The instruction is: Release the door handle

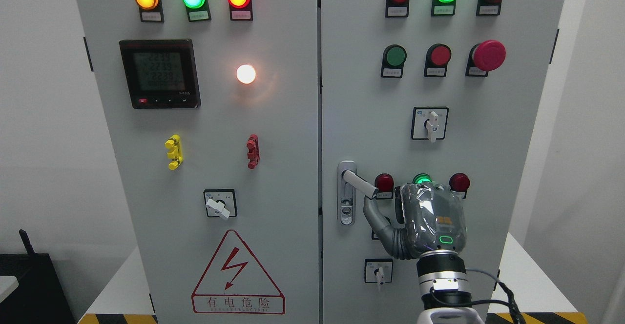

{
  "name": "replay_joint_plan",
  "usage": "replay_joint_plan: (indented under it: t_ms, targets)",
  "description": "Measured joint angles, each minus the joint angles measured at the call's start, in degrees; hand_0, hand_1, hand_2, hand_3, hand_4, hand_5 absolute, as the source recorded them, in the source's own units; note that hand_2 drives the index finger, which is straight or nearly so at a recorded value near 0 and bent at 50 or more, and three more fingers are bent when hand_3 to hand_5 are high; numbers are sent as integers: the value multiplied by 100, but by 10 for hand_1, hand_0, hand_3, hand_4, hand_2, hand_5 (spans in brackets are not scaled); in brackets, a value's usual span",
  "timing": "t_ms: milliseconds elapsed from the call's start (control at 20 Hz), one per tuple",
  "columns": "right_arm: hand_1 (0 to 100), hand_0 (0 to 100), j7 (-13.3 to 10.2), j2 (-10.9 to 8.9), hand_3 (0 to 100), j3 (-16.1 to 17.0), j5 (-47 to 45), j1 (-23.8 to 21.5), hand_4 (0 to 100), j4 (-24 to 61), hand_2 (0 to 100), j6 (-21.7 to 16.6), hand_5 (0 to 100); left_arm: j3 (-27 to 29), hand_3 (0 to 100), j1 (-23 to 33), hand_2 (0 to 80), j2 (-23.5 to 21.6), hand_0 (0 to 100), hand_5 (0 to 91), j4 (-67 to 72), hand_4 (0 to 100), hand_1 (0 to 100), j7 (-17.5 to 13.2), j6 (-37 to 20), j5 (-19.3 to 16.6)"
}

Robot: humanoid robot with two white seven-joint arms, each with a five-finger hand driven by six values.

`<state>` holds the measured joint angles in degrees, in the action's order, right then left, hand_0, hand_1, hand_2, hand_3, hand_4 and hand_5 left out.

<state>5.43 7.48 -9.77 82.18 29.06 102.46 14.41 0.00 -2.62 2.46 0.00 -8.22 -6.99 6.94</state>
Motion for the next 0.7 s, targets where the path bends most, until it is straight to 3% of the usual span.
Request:
replay_joint_plan:
  t_ms: [702]
  targets:
    - [79,422,0,-21,1000,27,0,55,1000,40,993,-7,978,0,0,0,0,0,120,0,0,0,389,0,0,0]
